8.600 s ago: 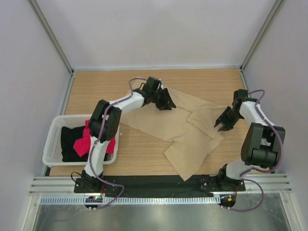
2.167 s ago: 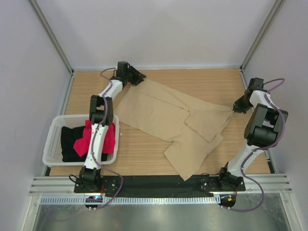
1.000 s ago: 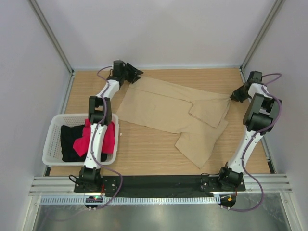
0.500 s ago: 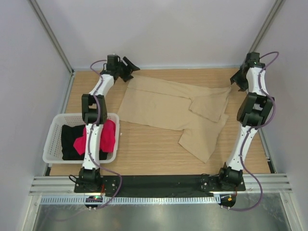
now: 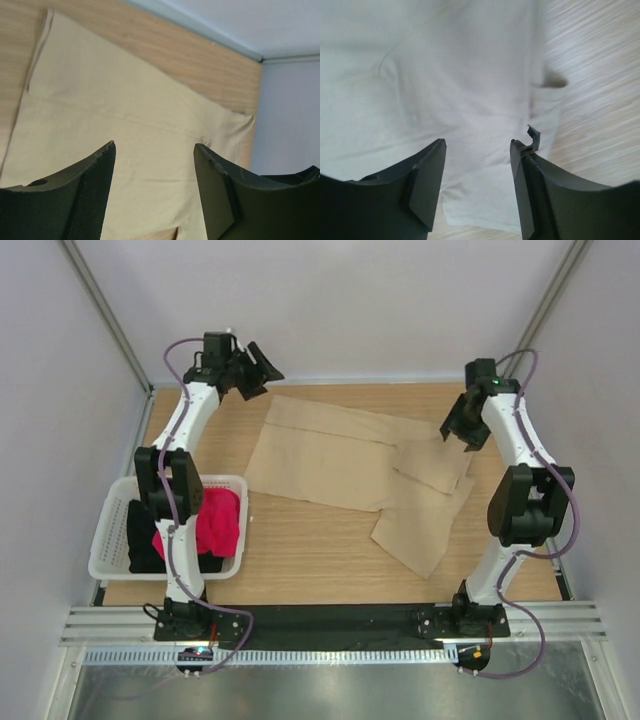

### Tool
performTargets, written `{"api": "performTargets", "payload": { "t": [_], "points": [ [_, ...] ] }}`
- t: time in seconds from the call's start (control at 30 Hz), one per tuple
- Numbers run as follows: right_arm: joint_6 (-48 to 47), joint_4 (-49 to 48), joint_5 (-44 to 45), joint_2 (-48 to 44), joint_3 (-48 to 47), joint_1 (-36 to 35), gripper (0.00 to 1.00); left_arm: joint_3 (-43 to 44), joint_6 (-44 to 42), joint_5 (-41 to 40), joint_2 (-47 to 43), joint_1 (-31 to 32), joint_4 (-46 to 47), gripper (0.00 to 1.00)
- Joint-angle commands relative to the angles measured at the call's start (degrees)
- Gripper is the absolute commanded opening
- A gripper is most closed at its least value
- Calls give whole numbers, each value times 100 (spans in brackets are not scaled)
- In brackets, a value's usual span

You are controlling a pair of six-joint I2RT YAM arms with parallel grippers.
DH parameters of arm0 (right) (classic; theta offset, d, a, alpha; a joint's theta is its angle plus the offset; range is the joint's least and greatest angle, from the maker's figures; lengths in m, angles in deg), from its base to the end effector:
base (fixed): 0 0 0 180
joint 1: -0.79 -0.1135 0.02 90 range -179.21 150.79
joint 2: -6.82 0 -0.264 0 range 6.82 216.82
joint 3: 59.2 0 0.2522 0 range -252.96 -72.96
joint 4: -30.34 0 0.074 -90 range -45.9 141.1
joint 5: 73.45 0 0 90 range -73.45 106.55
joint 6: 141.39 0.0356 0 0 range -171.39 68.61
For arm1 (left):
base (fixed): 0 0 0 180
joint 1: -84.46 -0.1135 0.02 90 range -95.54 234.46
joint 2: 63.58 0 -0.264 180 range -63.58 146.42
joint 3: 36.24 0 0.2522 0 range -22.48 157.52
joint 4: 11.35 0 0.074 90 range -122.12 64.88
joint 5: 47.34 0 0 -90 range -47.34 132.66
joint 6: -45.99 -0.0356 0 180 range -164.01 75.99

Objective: Fold and stack the t-shirts
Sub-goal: Fold the tshirt

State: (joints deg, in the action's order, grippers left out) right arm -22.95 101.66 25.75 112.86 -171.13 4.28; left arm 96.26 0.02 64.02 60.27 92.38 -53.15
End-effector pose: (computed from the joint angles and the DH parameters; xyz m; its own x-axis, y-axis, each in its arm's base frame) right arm 0.3881 -0.0294 0.2938 -0.7380 0.5160 -0.4349 0.5435 0.8365 0.0702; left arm 0.4995 -0.0826 0.3121 -0.6885 -0.5577 -0.4635 -0.0670 0.6854 -0.7251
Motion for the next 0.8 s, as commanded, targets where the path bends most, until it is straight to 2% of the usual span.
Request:
{"api": "performTargets", "payload": {
  "t": [0.0,0.03,0.17,0.27,0.47,0.57,0.77],
  "points": [
    [-102,-17,-339,-871,857,-839,59,-727,-596,-211,-607,437,-711,64],
    [-129,-60,-504,-1040,1070,-1224,58,-886,-684,-325,-756,560,-921,63],
    [-226,158,-419,-2041,2151,-1876,52,-1800,-1045,-1009,-1493,1052,-1204,58],
    [-182,351,-654,-3017,3510,-1992,47,-2450,-1125,-1196,-1837,1430,-1249,55],
    [362,730,-1049,-4737,5210,-2133,45,-3347,-1011,-1407,-2040,1949,-1249,48],
    [934,678,-1069,-5005,5720,-2352,46,-3541,-914,-1416,-2032,2020,-1231,47],
    [1821,-120,-1263,-4522,6353,-2388,54,-3419,-809,-1328,-1988,2020,-1310,45]
  ]
}}
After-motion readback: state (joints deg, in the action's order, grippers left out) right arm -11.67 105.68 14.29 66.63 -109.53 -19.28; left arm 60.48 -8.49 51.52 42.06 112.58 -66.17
